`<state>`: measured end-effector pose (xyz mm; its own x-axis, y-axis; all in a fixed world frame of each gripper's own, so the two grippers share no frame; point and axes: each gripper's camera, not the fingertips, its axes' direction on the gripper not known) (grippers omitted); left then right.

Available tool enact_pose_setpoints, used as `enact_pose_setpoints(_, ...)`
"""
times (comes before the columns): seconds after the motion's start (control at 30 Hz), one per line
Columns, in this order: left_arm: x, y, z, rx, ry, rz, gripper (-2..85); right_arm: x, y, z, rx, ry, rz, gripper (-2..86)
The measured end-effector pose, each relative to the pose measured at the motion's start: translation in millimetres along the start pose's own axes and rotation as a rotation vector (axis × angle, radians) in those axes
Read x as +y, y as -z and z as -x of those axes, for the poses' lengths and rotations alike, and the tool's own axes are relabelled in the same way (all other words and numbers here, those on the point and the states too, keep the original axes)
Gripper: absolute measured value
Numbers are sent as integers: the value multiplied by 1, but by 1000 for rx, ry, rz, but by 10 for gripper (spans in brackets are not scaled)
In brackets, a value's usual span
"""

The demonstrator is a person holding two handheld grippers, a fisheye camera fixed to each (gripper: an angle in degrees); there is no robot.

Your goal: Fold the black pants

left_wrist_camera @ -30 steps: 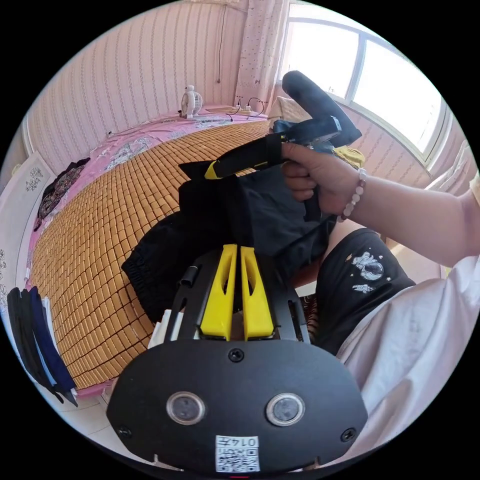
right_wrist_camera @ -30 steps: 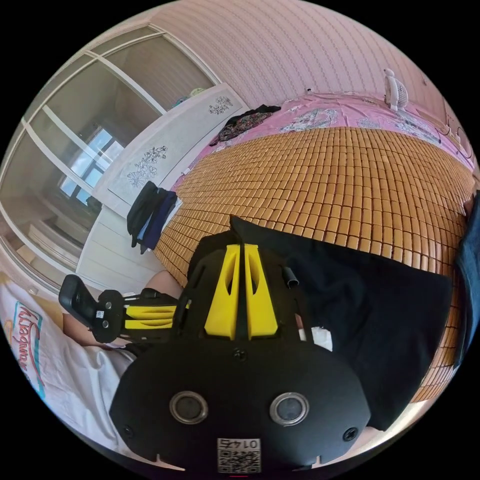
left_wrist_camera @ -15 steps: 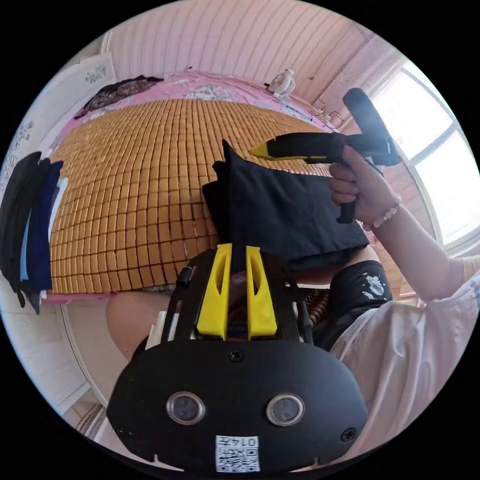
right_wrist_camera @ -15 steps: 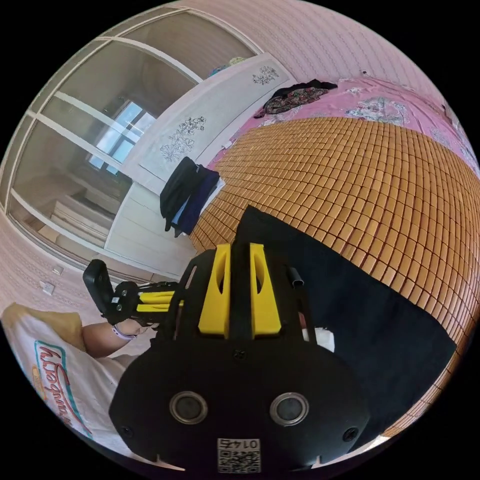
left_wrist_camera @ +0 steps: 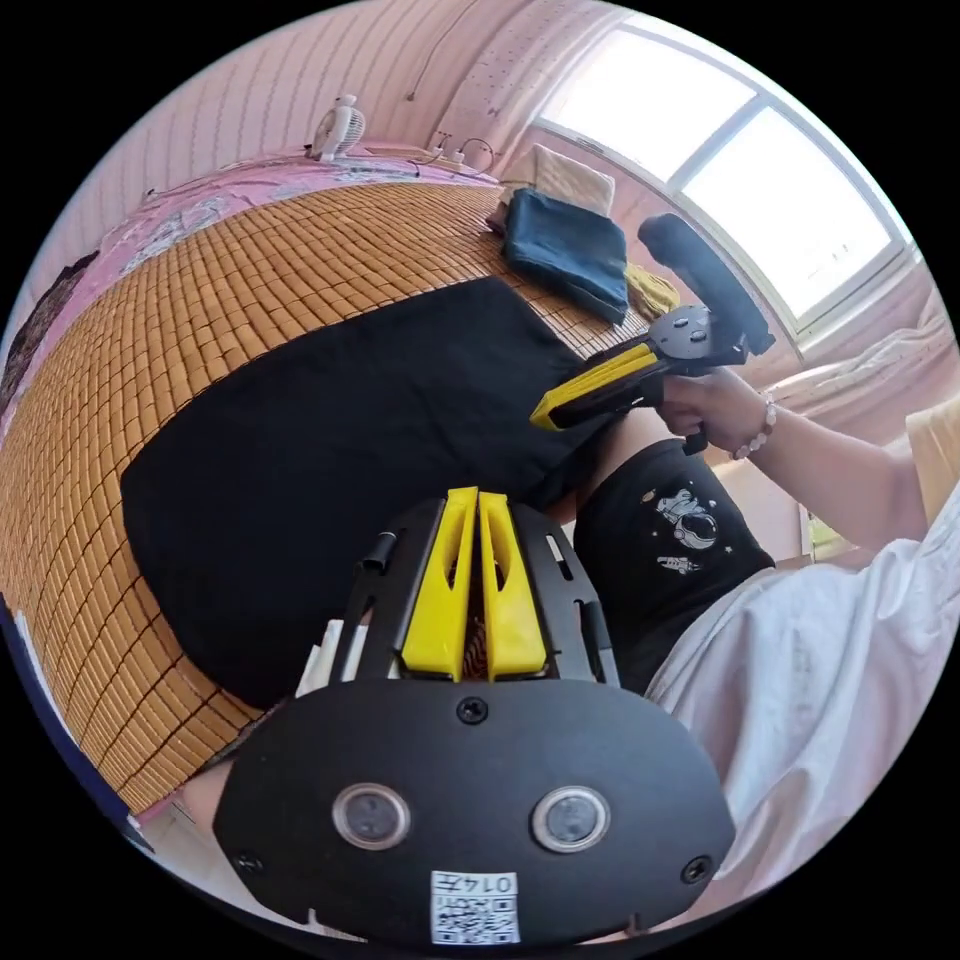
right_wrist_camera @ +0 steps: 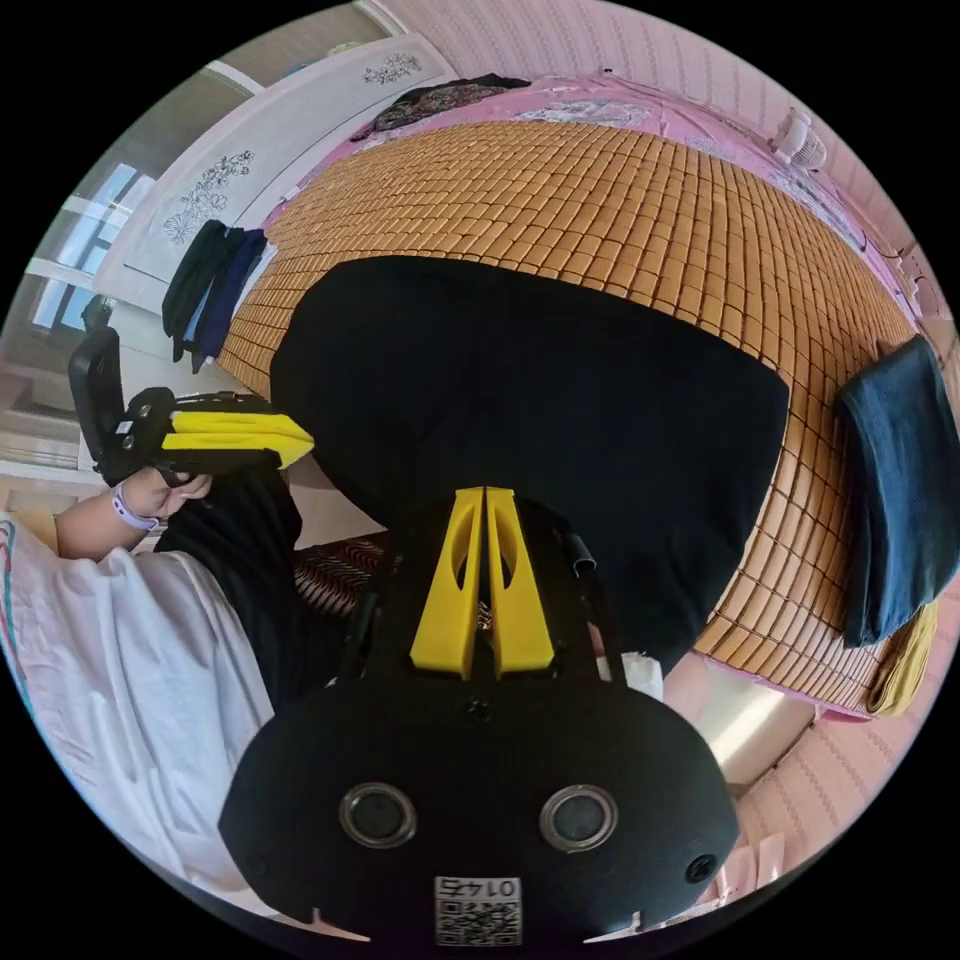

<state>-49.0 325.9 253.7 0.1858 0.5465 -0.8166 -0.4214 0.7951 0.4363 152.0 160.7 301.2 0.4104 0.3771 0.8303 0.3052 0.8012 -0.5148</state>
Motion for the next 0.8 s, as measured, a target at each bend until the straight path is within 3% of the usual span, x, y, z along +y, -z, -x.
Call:
enact_pose_setpoints(0.13, -23, -49, -25, -83, -126, 112, -10, -10, 2, 2, 36, -10, -21, -3)
enact_pose_setpoints(0.37, -34, -99, -30, -132, -126, 208, -10, -118, 17, 14, 121, 63, -119, -4)
enact_pose_setpoints(0.4, -35, -104, -29, -130, -129, 212, -10, -127, 12, 16, 137, 78, -98, -4)
enact_pose_setpoints(0.47, -36, -113, -29, -138, -137, 222, -10, -161, -29, 15, 176, 140, 161, -5)
enact_pose_setpoints(0.5, -38, -117, -30, -138, -144, 226, -10, -166, -23, 15, 160, 149, 132, -6)
enact_pose_setpoints(0.57, -40, -122, -30, -134, -141, 223, -10, -187, -11, 11, 113, 181, 272, -8)
enact_pose_setpoints(0.67, -36, -126, -25, -63, -122, 180, -10, -188, 6, 8, 251, 175, 121, -9)
enact_pose_setpoints(0.8, -30, -119, -19, 64, -86, 135, -9, -172, 20, -19, 125, 110, 77, -10)
